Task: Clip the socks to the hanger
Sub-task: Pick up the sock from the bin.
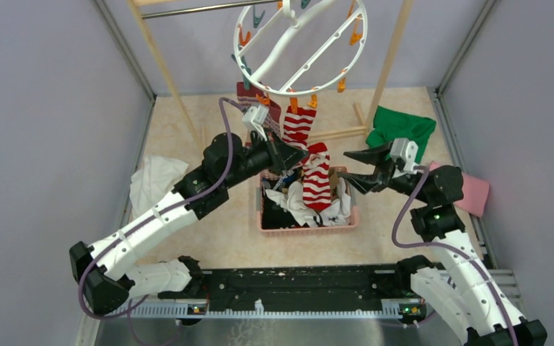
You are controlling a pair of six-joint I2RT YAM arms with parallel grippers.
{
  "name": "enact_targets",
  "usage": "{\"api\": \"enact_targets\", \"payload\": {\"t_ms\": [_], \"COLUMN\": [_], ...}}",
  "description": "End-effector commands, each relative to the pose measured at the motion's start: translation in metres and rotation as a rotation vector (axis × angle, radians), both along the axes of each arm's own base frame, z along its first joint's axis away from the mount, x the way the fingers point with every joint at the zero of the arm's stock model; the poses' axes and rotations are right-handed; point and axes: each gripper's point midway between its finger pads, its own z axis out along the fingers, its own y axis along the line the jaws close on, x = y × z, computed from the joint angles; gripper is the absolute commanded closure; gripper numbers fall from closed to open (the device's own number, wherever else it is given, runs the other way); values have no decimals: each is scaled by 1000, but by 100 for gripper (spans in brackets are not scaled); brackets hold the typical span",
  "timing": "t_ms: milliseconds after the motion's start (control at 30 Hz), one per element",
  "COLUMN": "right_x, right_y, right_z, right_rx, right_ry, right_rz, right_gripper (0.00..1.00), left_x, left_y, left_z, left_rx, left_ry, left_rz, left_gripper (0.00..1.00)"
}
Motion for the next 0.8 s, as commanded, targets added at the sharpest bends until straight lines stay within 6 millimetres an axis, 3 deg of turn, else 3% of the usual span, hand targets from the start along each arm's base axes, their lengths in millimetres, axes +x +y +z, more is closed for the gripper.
{"api": "enact_targets", "payload": {"t_ms": [0, 100, 267, 400, 467, 533, 600, 767], "right_x": [-6, -6, -12, 23, 36, 33, 19, -16], "right_y": [8, 16, 32, 28, 25, 28, 34, 35], "right_z": [12, 14, 9, 3, -2, -4, -2, 14], "right_rx": [8, 8, -4, 5, -25, -51, -61, -67], "right_ry": [-4, 11, 10, 71, 72, 53, 28, -60], "right_rz": [65, 78, 123, -70, -126, -98, -17, 104], "right_gripper": [58, 75, 87, 91, 86, 74, 63, 49], "left_x": [-13, -13, -18, -23, -24, -22, -20, -9], "left_y": [-6, -10, -14, -18, -19, -20, -21, -24], "left_z": [0, 1, 11, 13, 14, 17, 20, 26], "left_rx": [0, -10, -88, -122, -134, -161, -199, -239], "left_ry": [174, 212, 211, 234, 251, 255, 268, 256], "left_rz": [-97, -119, -152, -187, -192, -183, -172, -119], "left_gripper": [100, 100, 100, 100, 100, 100, 100, 100]}}
